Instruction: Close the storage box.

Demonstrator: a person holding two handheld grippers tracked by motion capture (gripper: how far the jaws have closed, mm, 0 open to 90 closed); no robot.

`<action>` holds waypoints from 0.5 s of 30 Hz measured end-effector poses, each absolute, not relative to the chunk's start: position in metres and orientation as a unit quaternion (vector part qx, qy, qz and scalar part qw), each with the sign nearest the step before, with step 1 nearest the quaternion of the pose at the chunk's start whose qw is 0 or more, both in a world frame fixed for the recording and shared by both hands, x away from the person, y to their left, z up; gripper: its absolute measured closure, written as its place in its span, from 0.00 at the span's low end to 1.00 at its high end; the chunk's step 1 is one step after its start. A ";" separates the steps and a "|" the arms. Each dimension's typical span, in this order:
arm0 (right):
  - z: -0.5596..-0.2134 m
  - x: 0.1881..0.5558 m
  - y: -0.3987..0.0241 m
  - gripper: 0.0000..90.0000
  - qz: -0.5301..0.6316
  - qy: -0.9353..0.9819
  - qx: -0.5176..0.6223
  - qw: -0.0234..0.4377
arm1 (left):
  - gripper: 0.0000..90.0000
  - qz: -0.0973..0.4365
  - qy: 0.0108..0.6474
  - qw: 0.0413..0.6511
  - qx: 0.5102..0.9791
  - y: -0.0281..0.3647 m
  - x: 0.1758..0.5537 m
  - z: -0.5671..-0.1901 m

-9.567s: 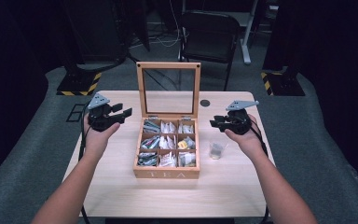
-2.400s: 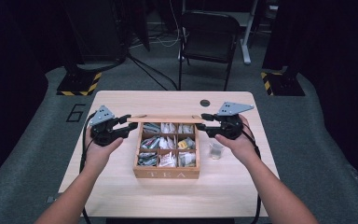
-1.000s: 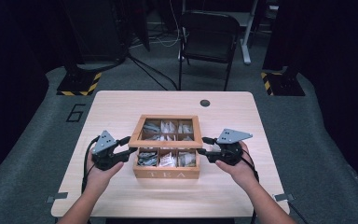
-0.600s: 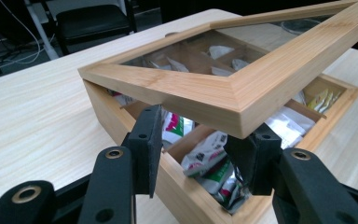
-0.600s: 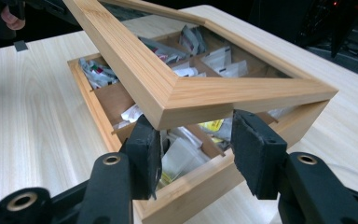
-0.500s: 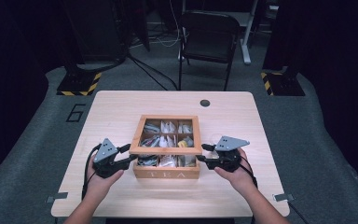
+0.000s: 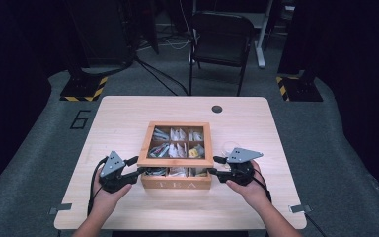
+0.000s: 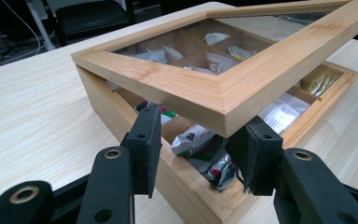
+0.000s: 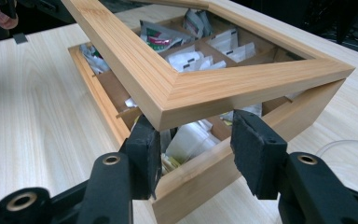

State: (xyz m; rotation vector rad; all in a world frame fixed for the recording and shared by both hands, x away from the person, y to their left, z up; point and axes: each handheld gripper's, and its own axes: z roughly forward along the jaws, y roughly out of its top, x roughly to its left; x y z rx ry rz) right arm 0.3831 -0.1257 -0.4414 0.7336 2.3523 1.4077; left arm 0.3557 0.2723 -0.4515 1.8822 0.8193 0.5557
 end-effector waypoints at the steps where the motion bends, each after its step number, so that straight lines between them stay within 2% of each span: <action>1: -0.442 0.383 -0.125 0.58 0.488 0.821 0.254 0.153 | 0.61 0.228 0.338 0.487 0.773 0.272 0.355 -0.453; 15: -0.452 0.379 -0.123 0.59 0.476 0.830 0.252 0.147 | 0.62 0.213 0.341 0.484 0.777 0.270 0.351 -0.463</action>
